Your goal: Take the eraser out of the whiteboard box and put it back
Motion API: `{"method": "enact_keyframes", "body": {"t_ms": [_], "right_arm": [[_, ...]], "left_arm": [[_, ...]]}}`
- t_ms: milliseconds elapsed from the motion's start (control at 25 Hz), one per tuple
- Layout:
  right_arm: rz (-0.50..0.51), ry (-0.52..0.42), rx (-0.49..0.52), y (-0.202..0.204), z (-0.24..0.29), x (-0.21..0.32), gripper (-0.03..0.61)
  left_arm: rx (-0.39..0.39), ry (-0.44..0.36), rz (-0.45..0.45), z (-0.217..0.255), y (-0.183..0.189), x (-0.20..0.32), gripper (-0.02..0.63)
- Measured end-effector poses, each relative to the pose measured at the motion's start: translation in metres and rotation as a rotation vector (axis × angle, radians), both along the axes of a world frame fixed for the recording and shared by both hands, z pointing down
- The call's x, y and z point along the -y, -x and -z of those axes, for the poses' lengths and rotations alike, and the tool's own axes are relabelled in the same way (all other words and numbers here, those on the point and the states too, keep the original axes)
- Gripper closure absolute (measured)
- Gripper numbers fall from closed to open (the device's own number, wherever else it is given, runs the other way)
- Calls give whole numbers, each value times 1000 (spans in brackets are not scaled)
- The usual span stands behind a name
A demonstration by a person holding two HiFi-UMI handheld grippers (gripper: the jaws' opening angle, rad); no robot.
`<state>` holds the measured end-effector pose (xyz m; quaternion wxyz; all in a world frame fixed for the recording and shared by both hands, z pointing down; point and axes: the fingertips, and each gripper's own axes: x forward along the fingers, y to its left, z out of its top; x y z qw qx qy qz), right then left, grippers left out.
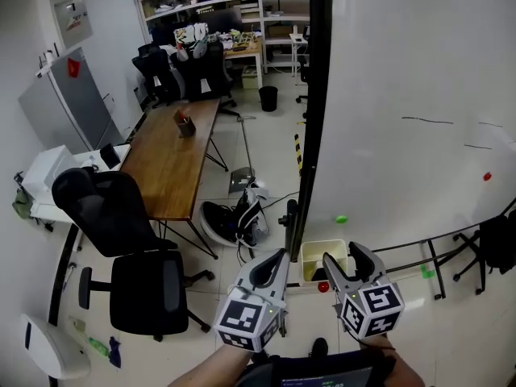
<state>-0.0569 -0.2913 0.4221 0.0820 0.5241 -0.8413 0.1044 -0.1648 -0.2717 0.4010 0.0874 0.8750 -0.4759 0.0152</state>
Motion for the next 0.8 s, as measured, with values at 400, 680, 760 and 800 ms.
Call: {"method": "enact_keyframes", "body": {"t_ms": [400, 680, 760, 800], "right_arm": [[-22, 147, -45, 5, -90, 6, 270], [-64, 193, -68, 6, -125, 9, 270], [-83, 193, -69, 6, -129, 9, 271], [-90, 194, -69, 5, -131, 9, 272]], "left_arm": [[42, 85, 6, -71, 1, 9, 584], [59, 142, 0, -105, 3, 6, 584], [58, 148, -3, -108, 4, 4, 584], [58, 150, -4, -110, 5, 3, 584]]}}
